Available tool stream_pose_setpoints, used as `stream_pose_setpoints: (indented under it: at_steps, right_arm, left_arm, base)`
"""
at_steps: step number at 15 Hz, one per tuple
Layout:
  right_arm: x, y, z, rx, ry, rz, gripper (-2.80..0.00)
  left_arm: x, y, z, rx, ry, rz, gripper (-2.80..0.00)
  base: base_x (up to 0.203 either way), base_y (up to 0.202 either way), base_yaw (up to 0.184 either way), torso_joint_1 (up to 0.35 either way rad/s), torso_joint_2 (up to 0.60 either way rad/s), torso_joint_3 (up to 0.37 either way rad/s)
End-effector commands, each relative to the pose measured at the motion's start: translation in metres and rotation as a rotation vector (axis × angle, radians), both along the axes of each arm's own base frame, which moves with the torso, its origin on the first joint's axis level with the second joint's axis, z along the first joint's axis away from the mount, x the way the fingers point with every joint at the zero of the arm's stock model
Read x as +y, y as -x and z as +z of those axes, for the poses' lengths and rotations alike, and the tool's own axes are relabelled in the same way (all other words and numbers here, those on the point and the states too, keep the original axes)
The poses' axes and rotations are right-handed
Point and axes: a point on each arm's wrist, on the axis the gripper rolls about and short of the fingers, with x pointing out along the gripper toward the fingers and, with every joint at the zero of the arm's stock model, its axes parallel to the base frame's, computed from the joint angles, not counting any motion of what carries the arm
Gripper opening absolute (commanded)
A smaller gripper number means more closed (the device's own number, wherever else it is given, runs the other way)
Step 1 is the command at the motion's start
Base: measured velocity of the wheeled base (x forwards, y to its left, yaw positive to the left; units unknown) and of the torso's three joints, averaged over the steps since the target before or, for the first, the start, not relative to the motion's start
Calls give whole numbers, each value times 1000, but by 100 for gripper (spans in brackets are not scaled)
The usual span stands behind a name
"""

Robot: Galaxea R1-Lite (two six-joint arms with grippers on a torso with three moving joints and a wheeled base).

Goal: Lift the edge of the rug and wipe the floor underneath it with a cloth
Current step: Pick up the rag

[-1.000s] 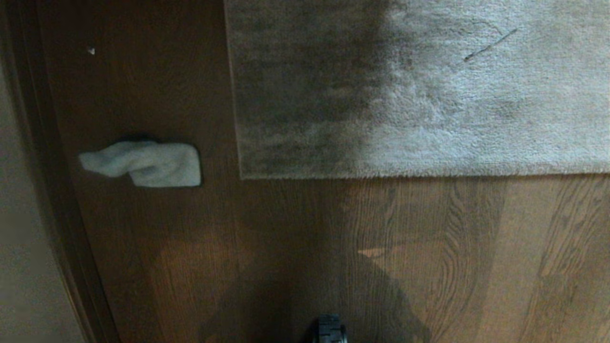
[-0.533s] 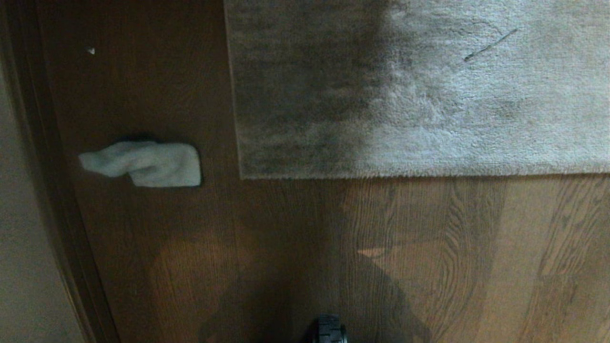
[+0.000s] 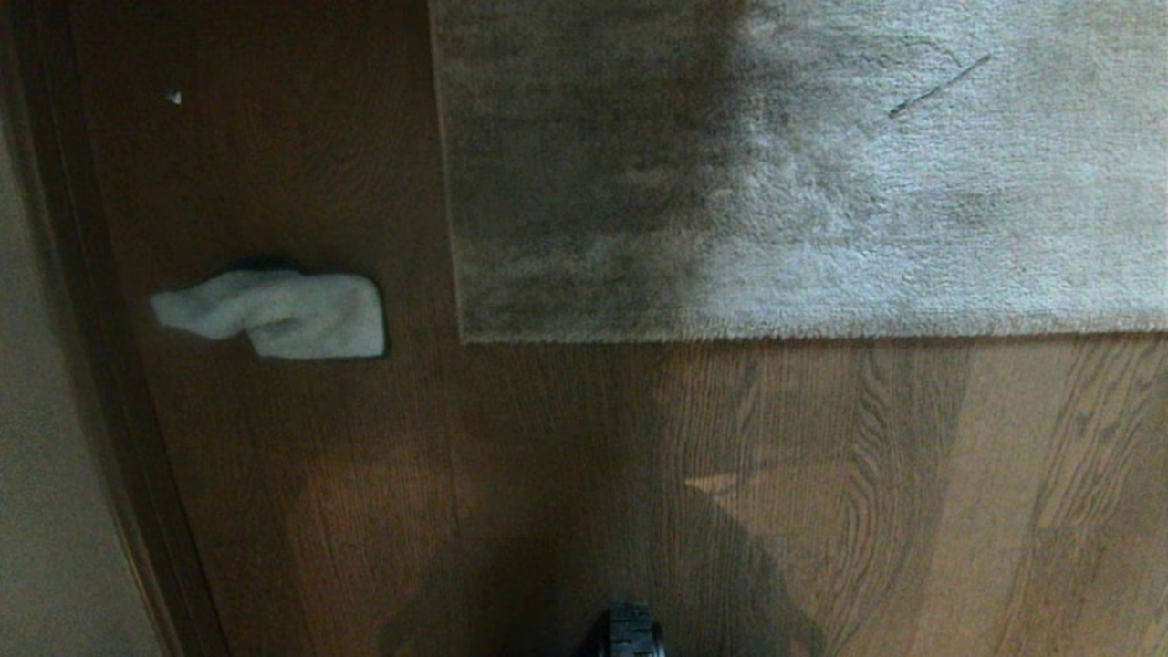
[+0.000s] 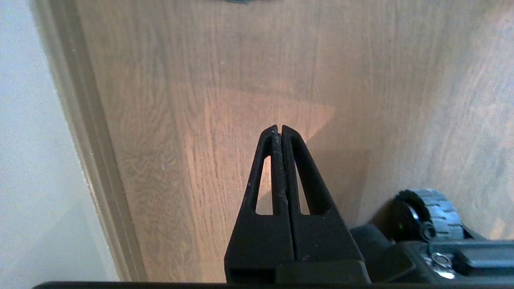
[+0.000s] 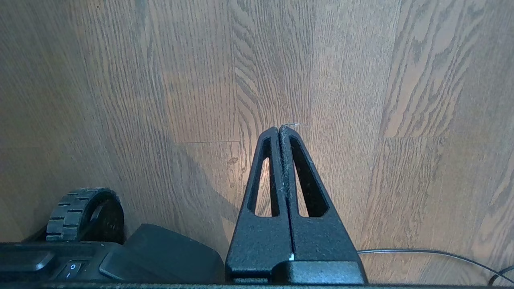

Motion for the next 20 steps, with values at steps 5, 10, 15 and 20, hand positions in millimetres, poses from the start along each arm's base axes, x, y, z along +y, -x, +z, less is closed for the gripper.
stream_pose_setpoints:
  at_steps: [5,10,15,20]
  right_arm:
    - [0,0,0,0,0,0,-280]
    - [0,0,0,0,0,0,-280]
    - [0,0,0,0,0,0,-280]
    - [0,0,0,0,0,0,-280]
  left_arm:
    - [-1,-32,23,114,-62,-62,-280]
    - [-3,-72,37,206,-76,-79,-280]
    - [-5,-111,45,243,-83,-95,-280]
    - [-8,-119,41,300,-85,-127,-280]
  base:
    - [0,0,0,0,0,0]
    - [0,0,0,0,0,0]
    - [0,0,0,0,0,0]
    - [0,0,0,0,0,0]
